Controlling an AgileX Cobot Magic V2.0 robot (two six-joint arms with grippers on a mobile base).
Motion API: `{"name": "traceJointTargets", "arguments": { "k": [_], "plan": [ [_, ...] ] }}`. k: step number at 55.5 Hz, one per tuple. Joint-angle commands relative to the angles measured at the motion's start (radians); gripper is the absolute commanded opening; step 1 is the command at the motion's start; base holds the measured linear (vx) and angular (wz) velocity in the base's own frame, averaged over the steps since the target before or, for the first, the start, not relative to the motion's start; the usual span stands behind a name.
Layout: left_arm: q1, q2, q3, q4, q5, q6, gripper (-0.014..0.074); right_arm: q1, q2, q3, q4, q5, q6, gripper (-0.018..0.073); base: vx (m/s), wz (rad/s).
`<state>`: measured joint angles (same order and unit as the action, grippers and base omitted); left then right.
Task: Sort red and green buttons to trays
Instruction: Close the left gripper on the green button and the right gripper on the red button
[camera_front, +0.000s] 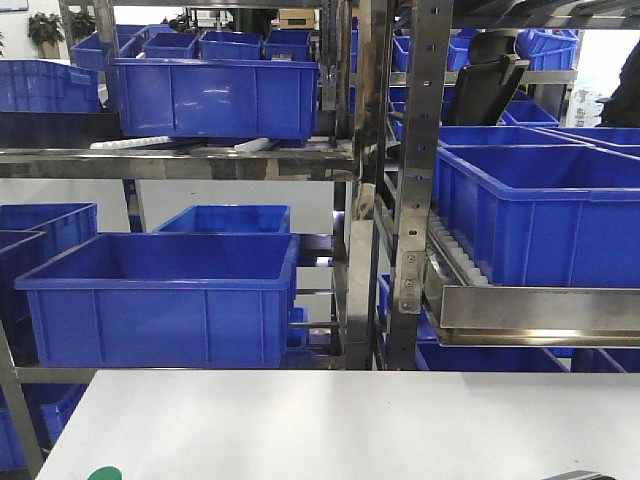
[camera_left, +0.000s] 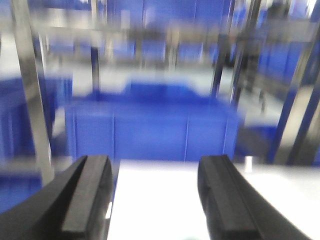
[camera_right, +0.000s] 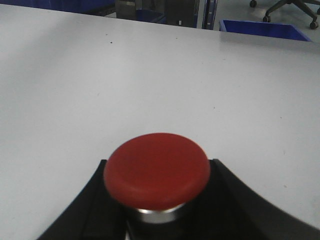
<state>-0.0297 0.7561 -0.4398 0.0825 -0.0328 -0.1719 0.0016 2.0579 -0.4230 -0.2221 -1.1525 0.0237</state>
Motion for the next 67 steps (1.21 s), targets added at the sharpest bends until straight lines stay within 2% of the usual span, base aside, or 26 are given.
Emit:
{"name": "traceJointTargets", "arguments": {
  "k": [1, 11, 17, 22, 28, 36, 43, 51, 67],
  "plan": [
    [-0.008, 0.076, 0.061, 0.0, -0.146, 0.022, 0.0514, -0.002, -0.037, -0.009, -0.01, -0.187, -0.004, -0.001, 0.0, 0.0],
    [-0.008, 0.253, 0.231, 0.006, -0.458, 0.024, 0.0514, -0.002, -0.037, -0.009, -0.009, -0.187, -0.004, -0.001, 0.0, 0.0],
    [-0.008, 0.388, 0.283, 0.09, -0.691, 0.021, 0.0514, -0.002, -0.037, -0.009, -0.001, -0.187, -0.004, -0.001, 0.0, 0.0],
    [-0.008, 0.509, 0.287, 0.158, -0.799, 0.021, 0.0514, -0.002, -0.037, -0.009, 0.003, -0.187, -0.004, -0.001, 0.0, 0.0],
    [-0.008, 0.657, 0.287, 0.147, -0.911, 0.022, 0.0514, -0.002, -0.037, -0.009, 0.005, -0.187, -0.004, -0.001, 0.0, 0.0],
    [-0.008, 0.827, 0.287, 0.158, -1.143, 0.037, 0.0514, -0.002, -0.037, -0.009, 0.005, -0.186, -0.004, -0.0007, 0.0, 0.0],
    [-0.008, 0.952, 0.277, 0.159, -1.297, 0.058, 0.0514, -0.002, -0.037, -0.009, 0.005, -0.186, -0.004, -0.0006, 0.0, 0.0],
    [-0.008, 1.06, 0.235, 0.157, -1.349, 0.057, 0.0514, -0.002, -0.037, -0.009, 0.012, -0.186, -0.004, -0.0003, 0.0, 0.0],
    [-0.008, 1.146, 0.117, 0.184, -1.337, 0.054, 0.0514, -0.002, -0.037, -0.009, 0.027, -0.186, -0.004, -0.0002, 0.0, 0.0]
  ]
}}
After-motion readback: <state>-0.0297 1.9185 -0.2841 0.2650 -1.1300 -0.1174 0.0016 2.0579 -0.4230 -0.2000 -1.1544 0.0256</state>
